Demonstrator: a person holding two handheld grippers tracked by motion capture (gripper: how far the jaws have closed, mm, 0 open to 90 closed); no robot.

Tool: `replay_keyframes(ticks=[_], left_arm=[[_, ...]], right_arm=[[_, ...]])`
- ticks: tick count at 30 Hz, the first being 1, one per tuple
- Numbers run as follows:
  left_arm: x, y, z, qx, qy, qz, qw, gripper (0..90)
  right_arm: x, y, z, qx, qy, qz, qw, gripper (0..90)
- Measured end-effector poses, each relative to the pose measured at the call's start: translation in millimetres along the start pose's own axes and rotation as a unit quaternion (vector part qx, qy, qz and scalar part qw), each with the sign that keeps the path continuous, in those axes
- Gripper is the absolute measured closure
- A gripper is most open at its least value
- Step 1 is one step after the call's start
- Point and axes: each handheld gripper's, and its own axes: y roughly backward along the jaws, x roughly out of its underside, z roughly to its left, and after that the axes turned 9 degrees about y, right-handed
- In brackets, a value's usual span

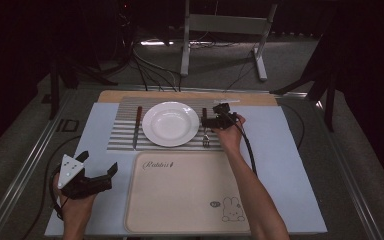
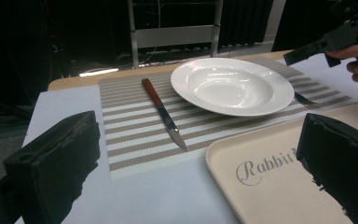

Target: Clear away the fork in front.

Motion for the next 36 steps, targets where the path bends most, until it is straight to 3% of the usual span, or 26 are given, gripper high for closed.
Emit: replay_keyframes(ticks=[6,11,15,19,21,24,32,36], left_arm=[[0.1,0.0,0.0,0.001,0.0,0.001,1.0,0.1],[-0.4,1.3,-0.2,0.002,0.001,-0.003,1.0,0.2],[0.0,0.9,-2.1,0.006,0.0,-0.002,1.0,0.1],[0.5,-0.2,-4.4,0.009,-0.004,0.002,0.9999,0.1],[0.3,-0.4,-4.6,0.01,-0.004,0.001,0.9999,0.1],[0.3,0.4,-4.0,0.009,-0.003,0.0,1.0,0.1],[0.8,-0.1,-4.5,0.008,-0.005,0.003,0.9999,0.1],[1.0,-1.2,-6.1,0.009,-0.009,0.005,0.9999,0.2]], right_arm=[[5.7,-10.1,-0.4,0.005,-0.009,0.016,0.9998,16.9],[6.5,-17.7,3.0,0.005,-0.007,0.021,0.9997,33.5],[7.8,-23.5,5.3,0.008,-0.001,0.035,0.9993,39.5],[6.6,-29.0,10.3,0.0,-0.003,0.047,0.9989,53.7],[5.9,-33.1,14.5,0.004,0.013,0.068,0.9976,65.4],[5.5,-32.7,14.3,0.005,0.005,0.071,0.9974,75.6],[13.1,-13.9,-3.5,-0.008,0.009,0.119,0.9928,77.8],[22.0,-0.8,-10.9,-0.01,0.019,0.124,0.992,77.9]])
